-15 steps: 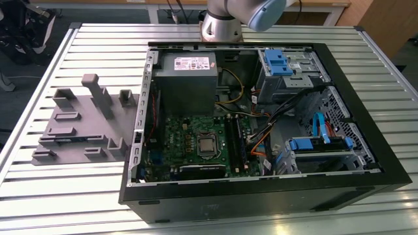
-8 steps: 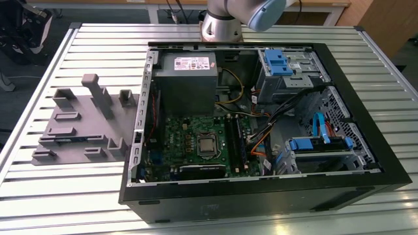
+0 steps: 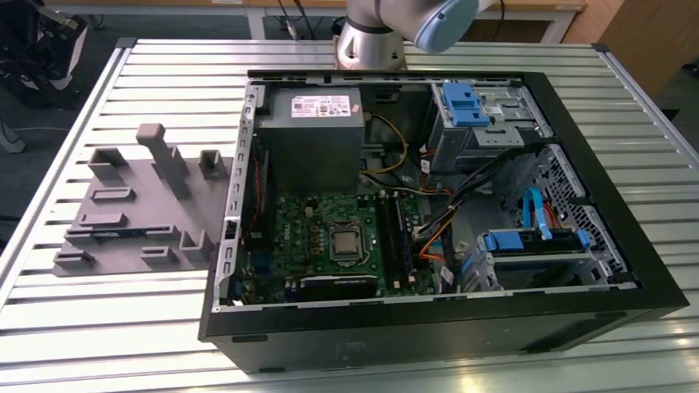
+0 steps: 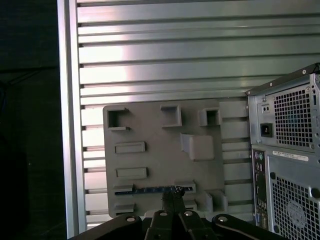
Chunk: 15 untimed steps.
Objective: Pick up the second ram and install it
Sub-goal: 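Pick up the second ram and move it above second insertion slot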
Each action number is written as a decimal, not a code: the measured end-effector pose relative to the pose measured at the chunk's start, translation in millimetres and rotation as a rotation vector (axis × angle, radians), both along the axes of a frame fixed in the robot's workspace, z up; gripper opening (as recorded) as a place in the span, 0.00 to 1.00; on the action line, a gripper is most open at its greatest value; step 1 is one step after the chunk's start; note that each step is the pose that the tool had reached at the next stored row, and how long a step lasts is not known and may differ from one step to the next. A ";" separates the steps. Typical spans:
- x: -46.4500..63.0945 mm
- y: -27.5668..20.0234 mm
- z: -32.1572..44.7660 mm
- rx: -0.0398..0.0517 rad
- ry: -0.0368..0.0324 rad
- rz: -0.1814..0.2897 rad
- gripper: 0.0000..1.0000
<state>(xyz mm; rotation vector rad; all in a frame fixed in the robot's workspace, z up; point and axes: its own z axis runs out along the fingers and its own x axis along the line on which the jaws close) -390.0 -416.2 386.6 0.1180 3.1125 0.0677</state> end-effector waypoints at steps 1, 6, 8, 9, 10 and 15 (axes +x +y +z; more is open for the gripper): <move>0.0 0.0 0.0 0.0000 0.0001 0.000 0.11; -0.1 0.1 -0.1 -0.0002 0.0001 0.041 0.11; -0.1 0.0 -0.3 -0.0005 0.0001 0.071 0.11; -0.1 0.0 -0.4 -0.0011 0.0000 0.084 0.11; -0.1 0.0 -0.6 -0.0027 0.0000 0.096 0.11; -0.6 0.0 -1.4 -0.0118 0.0033 0.142 0.11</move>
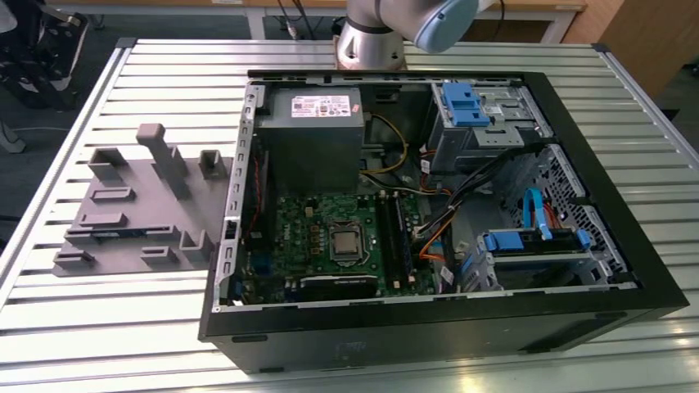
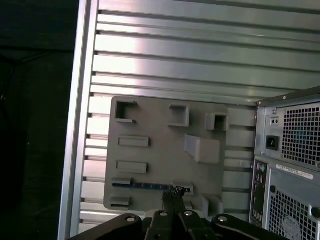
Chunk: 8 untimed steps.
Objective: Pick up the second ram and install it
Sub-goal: 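Pick up the second ram and move it above second insertion slot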
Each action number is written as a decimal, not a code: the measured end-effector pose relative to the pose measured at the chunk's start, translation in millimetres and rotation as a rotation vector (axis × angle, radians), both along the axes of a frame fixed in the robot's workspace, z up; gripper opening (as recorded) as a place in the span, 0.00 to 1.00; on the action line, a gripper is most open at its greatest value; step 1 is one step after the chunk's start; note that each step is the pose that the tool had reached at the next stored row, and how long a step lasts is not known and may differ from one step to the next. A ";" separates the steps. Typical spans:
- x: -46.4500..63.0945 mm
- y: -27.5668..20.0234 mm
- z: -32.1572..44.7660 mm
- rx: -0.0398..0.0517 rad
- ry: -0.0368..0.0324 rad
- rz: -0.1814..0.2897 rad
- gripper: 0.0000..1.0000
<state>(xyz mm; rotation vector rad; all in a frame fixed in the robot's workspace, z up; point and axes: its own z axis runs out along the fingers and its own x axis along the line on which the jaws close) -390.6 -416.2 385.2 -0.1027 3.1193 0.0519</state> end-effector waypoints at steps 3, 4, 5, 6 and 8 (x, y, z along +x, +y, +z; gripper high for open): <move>-0.7 0.0 -1.0 0.0000 0.0052 0.015 0.11; -0.9 0.1 -1.3 -0.0001 0.0068 0.021 0.11; -1.0 0.1 -1.5 0.0000 0.0078 0.027 0.11; -1.0 0.1 -1.8 0.0000 0.0086 0.037 0.11; -1.1 0.1 -2.2 -0.0001 0.0098 0.058 0.11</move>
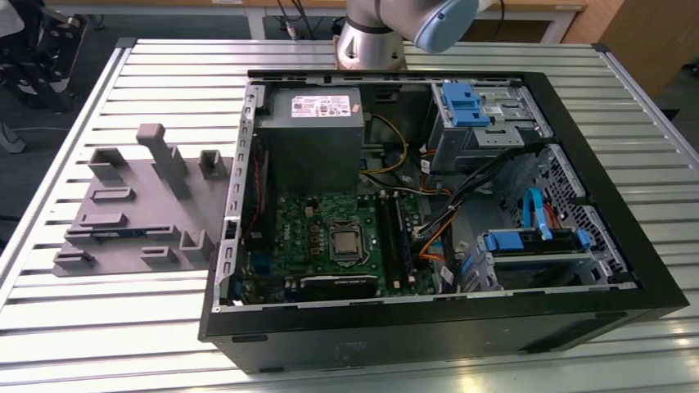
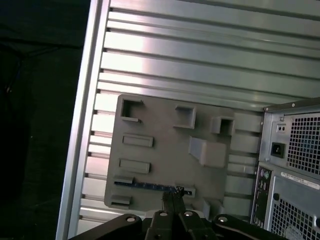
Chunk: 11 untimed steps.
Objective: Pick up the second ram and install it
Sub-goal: 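Pick up the second ram and move it above second insertion slot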
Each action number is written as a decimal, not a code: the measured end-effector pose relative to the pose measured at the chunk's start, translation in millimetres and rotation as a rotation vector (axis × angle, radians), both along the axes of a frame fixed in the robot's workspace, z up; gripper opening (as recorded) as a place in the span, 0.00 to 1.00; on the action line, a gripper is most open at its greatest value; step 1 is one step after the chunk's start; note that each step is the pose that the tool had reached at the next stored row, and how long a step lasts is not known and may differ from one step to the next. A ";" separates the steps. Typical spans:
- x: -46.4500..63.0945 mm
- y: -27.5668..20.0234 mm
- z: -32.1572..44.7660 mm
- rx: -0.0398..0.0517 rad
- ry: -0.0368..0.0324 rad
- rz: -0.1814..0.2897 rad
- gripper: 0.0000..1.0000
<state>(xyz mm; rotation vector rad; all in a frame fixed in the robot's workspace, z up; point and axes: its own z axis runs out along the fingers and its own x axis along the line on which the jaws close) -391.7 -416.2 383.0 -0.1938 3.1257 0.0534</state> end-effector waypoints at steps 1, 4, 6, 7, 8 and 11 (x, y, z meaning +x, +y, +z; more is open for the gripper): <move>0.0 0.0 -0.2 0.0000 0.0005 0.012 0.11; -0.1 -0.1 -1.0 0.0001 0.0014 0.042 0.11; -0.2 -1.6 -1.3 0.0000 0.0018 0.045 0.11; -0.2 -2.6 -1.4 0.0000 0.0018 0.046 0.11; -0.1 -3.7 -1.6 0.0001 0.0017 0.047 0.11; -0.2 -4.8 -2.6 -0.0001 0.0024 0.060 0.11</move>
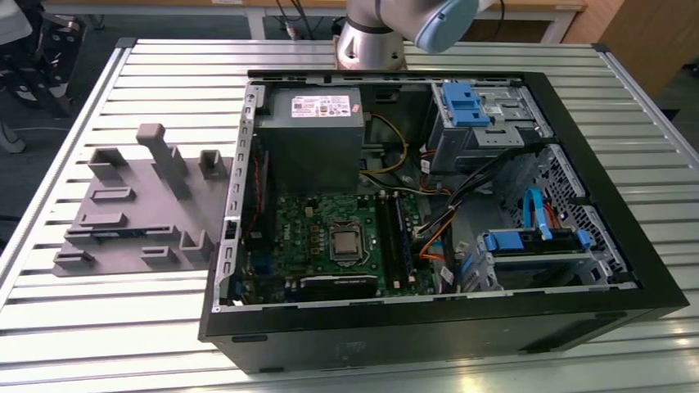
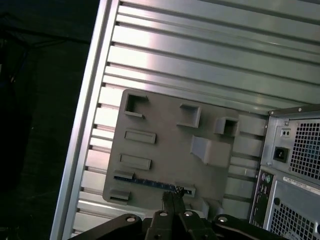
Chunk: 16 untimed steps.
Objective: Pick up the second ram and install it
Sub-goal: 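Pick up the second ram and move it above second insertion slot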
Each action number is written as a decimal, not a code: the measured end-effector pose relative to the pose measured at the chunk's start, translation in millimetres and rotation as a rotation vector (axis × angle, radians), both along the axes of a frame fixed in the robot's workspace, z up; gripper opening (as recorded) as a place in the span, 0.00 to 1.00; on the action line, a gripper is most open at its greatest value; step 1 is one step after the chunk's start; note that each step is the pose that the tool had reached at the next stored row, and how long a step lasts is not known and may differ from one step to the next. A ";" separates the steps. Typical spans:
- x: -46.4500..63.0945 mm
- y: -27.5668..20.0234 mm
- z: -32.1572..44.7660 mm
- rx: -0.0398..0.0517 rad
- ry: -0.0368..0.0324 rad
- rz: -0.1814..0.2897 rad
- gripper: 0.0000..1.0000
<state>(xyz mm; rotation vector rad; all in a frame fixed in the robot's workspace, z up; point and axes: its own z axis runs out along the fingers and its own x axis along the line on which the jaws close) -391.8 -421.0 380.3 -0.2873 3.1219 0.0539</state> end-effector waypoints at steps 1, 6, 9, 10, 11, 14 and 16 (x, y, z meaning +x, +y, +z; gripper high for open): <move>0.0 -0.1 -0.2 -0.0002 0.0005 0.010 0.11; 0.0 -0.2 -1.5 -0.0002 0.0005 0.089 0.11; -0.1 -0.2 -2.1 -0.0001 0.0004 0.140 0.11; -0.1 -0.2 -2.2 -0.0002 0.0005 0.157 0.11; -0.1 -0.2 -2.4 -0.0002 0.0005 0.173 0.11; -0.3 -0.2 -2.8 -0.0002 0.0005 0.218 0.11; -0.5 -0.3 -3.1 -0.0002 0.0005 0.247 0.11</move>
